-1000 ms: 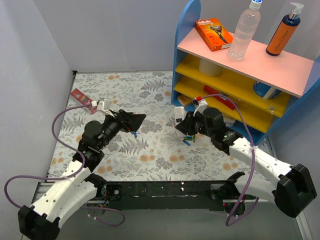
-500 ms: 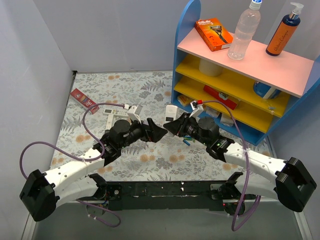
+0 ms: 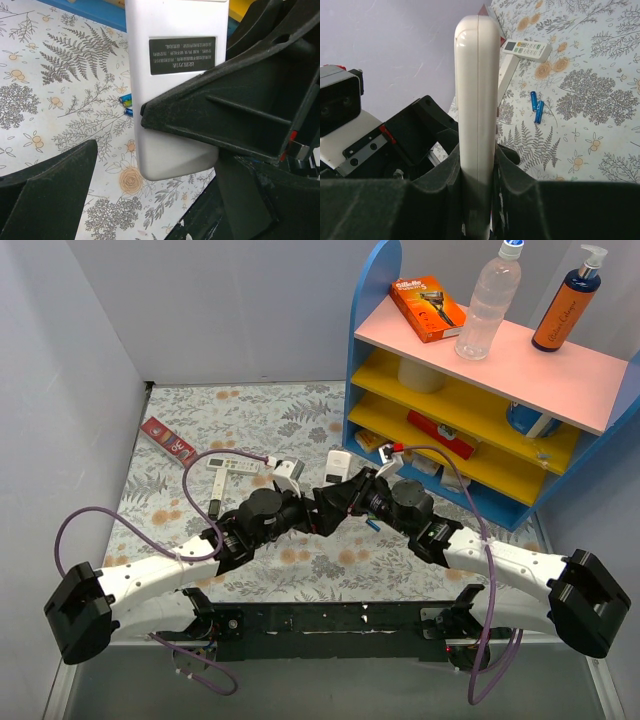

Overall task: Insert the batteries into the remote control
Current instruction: Turn over the remote control.

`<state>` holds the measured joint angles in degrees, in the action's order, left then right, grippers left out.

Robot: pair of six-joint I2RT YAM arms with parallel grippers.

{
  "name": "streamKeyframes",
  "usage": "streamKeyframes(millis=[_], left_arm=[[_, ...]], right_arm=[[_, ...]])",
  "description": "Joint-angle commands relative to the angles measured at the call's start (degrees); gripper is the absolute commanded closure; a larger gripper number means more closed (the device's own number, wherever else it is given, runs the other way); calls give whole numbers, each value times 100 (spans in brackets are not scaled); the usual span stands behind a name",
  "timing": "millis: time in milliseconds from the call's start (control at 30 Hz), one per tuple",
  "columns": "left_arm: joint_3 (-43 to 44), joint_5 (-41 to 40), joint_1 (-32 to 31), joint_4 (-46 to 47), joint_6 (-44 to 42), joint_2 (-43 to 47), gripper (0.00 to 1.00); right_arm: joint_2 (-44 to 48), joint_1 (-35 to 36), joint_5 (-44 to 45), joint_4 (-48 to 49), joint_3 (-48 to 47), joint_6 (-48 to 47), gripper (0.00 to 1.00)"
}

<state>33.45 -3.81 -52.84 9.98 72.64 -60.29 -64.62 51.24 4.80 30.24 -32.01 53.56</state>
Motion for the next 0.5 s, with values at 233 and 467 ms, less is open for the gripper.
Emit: streamKeyframes(millis=[233, 467], left_arm=[[399, -1086, -411, -31, -251, -150, 7], [627, -1403, -411, -321, -444, -264, 39]], right_arm=[[-24, 246, 171, 597, 195, 225, 96], [-147, 255, 39, 940, 441, 330, 92]])
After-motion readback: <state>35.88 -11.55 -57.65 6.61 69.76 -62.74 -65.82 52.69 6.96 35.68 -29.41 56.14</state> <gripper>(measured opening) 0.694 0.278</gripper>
